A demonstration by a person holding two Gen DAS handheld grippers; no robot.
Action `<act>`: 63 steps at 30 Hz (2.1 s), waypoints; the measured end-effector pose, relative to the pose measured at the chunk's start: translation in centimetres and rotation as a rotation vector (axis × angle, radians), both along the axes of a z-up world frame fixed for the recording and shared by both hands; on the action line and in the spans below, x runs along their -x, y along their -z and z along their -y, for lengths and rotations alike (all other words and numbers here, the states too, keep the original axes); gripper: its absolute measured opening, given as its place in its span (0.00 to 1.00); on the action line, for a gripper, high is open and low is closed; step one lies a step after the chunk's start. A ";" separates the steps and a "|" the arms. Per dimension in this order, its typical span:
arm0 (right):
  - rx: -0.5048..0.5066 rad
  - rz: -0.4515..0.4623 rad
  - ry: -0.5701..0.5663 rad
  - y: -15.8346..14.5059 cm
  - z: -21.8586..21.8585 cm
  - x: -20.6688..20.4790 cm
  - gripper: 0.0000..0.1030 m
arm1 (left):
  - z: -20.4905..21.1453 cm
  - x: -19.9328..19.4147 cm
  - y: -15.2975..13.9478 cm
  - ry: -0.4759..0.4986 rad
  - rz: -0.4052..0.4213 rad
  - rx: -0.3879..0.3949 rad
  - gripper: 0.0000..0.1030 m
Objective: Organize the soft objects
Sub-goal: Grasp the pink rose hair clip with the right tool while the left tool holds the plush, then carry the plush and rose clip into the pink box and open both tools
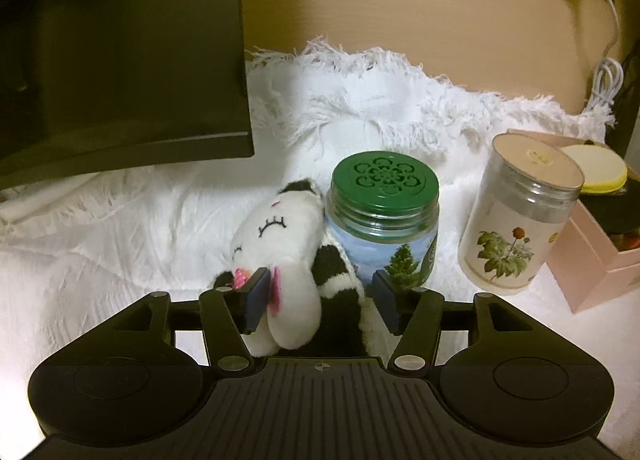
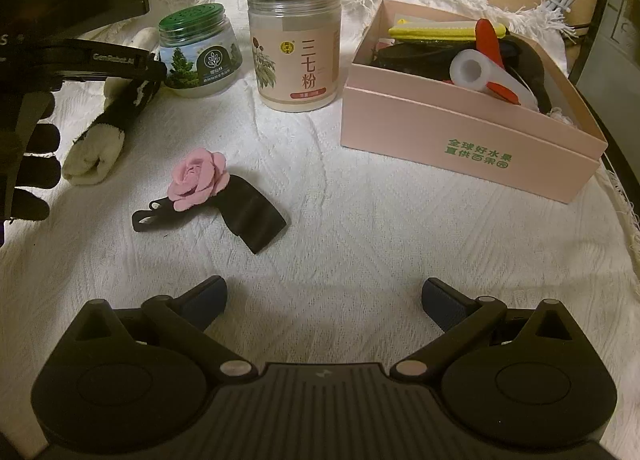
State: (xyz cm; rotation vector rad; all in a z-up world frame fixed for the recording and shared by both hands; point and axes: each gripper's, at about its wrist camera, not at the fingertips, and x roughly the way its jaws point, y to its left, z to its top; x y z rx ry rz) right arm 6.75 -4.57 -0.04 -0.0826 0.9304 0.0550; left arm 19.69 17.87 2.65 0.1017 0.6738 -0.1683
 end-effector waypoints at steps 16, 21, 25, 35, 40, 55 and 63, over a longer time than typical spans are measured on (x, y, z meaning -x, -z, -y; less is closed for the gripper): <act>-0.007 0.009 -0.215 -2.7 -0.3 -0.1 0.95 | -3.4 -2.9 1.5 0.074 -0.094 0.006 0.55; 0.043 0.053 -0.421 -3.6 -3.6 -1.9 0.80 | -5.5 -1.5 -0.3 0.080 -0.069 0.080 0.43; 0.089 0.029 -0.488 -2.3 -4.8 -5.0 0.76 | -6.6 -0.4 -1.6 0.069 -0.068 0.085 0.42; -0.040 -0.008 -0.522 -4.7 -5.5 -5.5 0.36 | -10.2 2.6 -4.9 -0.006 -0.039 0.154 0.42; -0.136 0.143 -0.450 -12.3 -2.6 -6.2 0.36 | -7.8 3.9 -11.7 0.086 0.116 0.210 0.42; -0.051 0.433 0.062 -23.2 14.2 -3.7 0.37 | 17.9 -4.8 -16.5 0.467 0.152 0.294 0.46; -0.042 0.284 0.154 -17.1 18.1 -2.0 0.36 | 26.7 -3.7 -5.0 0.553 0.089 -0.016 0.52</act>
